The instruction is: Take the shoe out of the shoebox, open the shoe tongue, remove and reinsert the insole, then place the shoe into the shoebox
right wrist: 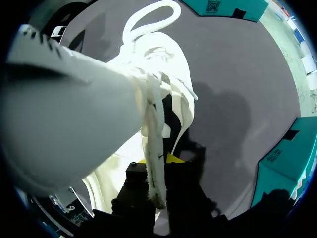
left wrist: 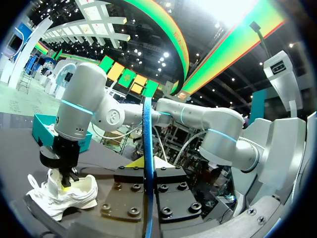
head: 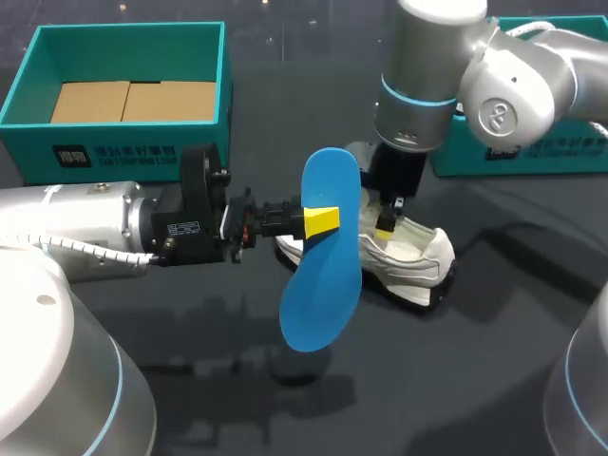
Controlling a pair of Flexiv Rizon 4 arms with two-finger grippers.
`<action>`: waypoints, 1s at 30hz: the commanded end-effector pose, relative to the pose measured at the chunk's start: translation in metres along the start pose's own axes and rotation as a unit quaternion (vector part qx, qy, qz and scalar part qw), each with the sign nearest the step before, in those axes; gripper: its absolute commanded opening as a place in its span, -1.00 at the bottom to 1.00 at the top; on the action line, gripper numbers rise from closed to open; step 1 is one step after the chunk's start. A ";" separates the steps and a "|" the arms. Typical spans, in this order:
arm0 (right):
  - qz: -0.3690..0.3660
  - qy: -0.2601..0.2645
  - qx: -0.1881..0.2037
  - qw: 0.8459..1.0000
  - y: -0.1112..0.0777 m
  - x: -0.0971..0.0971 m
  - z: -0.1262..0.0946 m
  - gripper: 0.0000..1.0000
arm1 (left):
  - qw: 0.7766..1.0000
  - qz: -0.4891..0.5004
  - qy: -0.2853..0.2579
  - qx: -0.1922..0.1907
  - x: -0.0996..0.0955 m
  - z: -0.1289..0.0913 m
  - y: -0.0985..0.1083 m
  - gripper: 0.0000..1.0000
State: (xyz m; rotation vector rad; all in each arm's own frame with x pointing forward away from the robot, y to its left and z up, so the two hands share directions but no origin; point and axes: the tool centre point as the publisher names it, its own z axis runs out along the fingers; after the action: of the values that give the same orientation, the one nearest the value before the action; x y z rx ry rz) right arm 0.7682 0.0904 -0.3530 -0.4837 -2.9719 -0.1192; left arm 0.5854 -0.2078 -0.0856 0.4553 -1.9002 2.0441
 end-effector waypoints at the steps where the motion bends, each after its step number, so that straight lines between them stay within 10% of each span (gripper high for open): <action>1: 0.000 -0.001 -0.002 1.000 -0.001 0.001 -0.001 -1.00 | 1.000 0.000 -0.001 0.001 0.001 0.001 0.002 -1.00; 6: 0.125 0.000 -0.001 0.992 0.002 0.004 -0.004 -1.00 | 1.000 0.000 -0.001 0.001 0.001 0.001 0.002 -1.00; 13: 0.331 -0.011 -0.001 0.943 0.010 0.023 -0.019 -1.00 | 1.000 0.000 -0.001 0.001 0.001 0.001 0.002 -1.00; 30: 0.358 -0.001 -0.025 0.933 0.011 0.031 -0.021 -1.00 | 1.000 0.000 -0.001 0.001 0.001 0.001 0.002 -1.00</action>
State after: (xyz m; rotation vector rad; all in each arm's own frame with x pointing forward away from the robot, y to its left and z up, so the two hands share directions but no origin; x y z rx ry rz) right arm 0.7492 0.1095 -0.3251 -1.4722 -2.6205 -0.0788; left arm 0.5853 -0.2078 -0.0856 0.4553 -1.9002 2.0440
